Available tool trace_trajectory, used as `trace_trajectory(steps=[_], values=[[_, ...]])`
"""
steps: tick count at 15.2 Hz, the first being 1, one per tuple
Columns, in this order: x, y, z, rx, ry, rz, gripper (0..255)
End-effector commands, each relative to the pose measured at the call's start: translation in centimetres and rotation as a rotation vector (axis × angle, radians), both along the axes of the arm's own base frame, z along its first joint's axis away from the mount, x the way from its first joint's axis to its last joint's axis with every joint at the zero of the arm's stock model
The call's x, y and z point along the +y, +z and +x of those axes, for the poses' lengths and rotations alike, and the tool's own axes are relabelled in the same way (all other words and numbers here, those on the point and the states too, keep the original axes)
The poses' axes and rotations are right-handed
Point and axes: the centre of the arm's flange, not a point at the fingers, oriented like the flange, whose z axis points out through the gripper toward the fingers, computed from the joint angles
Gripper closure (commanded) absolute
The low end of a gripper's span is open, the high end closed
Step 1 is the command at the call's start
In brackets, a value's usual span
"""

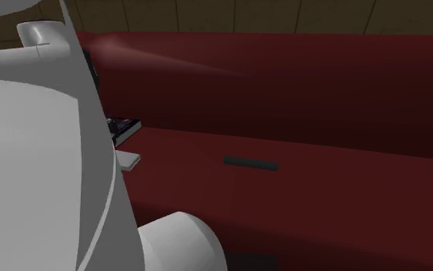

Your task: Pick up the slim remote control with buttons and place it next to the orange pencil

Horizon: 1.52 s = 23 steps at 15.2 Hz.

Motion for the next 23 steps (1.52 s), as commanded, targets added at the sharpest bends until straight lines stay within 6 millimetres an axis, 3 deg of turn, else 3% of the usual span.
trace_trajectory(steps=[1,23], values=[[2.6,0.1,0.3,0.0,-0.001,0.001,255],[31.5,0.4,3.1,0.0,-0.001,0.001,255]])
